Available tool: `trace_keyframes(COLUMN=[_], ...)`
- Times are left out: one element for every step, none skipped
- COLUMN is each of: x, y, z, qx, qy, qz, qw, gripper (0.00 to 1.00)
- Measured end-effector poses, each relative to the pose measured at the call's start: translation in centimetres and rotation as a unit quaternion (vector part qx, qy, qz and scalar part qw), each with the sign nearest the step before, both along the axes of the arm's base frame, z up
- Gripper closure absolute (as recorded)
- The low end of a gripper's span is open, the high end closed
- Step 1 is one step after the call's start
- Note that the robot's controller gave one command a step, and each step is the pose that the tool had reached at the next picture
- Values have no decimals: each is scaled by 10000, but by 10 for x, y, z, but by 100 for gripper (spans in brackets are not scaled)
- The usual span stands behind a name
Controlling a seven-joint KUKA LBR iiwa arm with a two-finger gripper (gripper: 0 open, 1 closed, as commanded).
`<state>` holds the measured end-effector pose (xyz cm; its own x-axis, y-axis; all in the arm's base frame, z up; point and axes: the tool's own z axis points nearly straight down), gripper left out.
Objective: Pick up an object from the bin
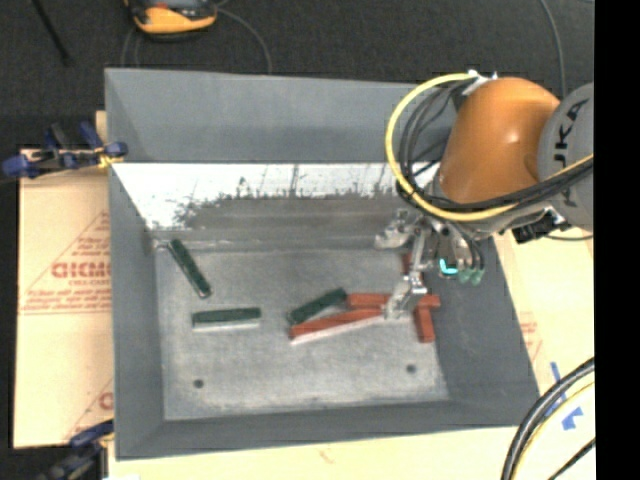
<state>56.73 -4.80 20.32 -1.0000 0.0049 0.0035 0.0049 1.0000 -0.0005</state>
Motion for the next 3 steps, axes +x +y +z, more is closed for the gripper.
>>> trace_keyframes(x=[2, 6, 33], y=[0, 1, 12], z=[4, -35, -124], qx=[-4, -10, -5], qy=[-38, -86, -6], qz=[5, 20, 185], qw=[10000, 10000, 9998], gripper=[0, 0, 100])
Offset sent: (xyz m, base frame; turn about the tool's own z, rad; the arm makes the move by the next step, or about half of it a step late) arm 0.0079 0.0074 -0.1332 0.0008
